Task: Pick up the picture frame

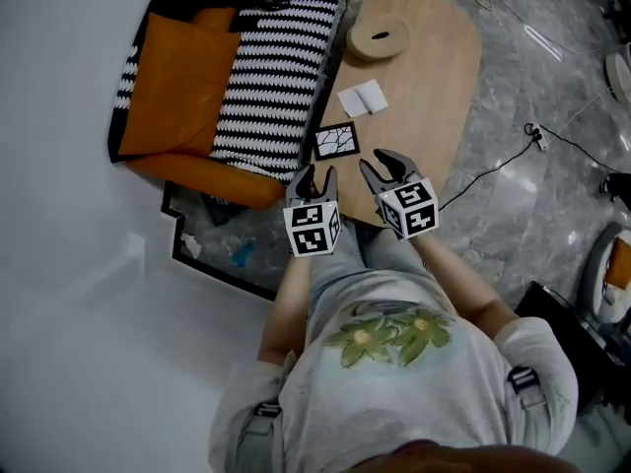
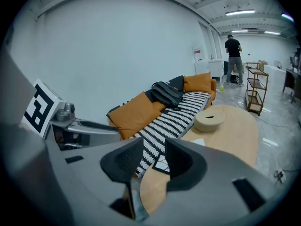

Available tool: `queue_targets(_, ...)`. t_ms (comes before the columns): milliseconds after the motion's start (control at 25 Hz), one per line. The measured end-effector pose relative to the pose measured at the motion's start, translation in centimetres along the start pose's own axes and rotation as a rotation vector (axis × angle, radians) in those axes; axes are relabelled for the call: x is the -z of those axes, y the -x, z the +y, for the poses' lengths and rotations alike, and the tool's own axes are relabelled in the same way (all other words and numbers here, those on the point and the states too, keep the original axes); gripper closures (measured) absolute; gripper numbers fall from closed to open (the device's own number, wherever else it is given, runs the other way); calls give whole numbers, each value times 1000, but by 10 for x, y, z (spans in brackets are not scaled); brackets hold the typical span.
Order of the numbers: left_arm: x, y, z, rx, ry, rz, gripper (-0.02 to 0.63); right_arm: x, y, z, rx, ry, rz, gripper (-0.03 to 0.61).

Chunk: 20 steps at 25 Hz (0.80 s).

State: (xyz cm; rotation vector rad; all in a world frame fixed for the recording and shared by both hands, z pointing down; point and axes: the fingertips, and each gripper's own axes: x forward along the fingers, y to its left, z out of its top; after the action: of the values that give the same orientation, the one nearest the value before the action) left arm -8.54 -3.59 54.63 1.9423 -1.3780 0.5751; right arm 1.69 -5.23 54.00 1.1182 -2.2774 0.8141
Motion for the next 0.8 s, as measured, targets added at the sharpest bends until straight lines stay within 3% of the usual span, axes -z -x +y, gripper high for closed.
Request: queue_targets(800, 50, -81, 44, -8, 37, 68, 456, 57, -81, -36, -6, -13, 103, 449)
